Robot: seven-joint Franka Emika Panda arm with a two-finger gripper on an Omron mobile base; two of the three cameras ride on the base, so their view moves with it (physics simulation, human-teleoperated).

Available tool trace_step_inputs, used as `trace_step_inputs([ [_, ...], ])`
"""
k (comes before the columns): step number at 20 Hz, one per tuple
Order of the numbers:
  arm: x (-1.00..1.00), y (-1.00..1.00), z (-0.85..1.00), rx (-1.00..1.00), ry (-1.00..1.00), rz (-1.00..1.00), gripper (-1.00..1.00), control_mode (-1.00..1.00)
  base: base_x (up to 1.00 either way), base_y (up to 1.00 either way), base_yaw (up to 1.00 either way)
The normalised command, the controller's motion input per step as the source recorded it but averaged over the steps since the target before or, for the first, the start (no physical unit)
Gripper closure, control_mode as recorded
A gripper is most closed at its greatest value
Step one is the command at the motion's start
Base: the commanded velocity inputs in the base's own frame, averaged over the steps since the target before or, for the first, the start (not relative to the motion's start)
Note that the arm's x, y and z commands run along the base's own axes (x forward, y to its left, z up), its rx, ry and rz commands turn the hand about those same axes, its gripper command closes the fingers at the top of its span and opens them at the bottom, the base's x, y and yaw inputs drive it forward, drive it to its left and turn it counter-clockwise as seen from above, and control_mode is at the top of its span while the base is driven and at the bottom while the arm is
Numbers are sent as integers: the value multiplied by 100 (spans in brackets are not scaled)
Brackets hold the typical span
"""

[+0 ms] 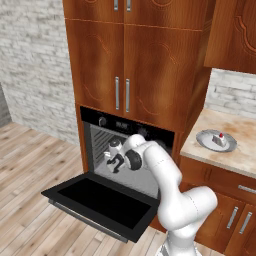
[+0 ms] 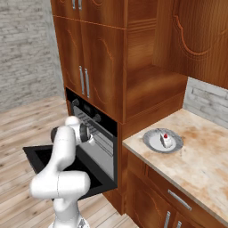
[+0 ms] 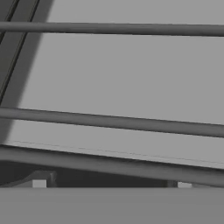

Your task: Take the baked cake out of the oven and place it on the plate for cooling. Then close the oven door.

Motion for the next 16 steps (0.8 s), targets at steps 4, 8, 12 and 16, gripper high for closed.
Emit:
trace_step_inputs([
  [4, 20, 20, -30, -4, 0, 0, -100, -100, 0, 0, 0],
  [8, 21, 14, -6, -3, 0, 0, -100, -100, 0, 0, 0],
  [12, 29, 5, 6, -2, 0, 0, -100, -100, 0, 0, 0],
  [16, 24, 0, 7, -1, 0, 0, -100, -100, 0, 0, 0],
])
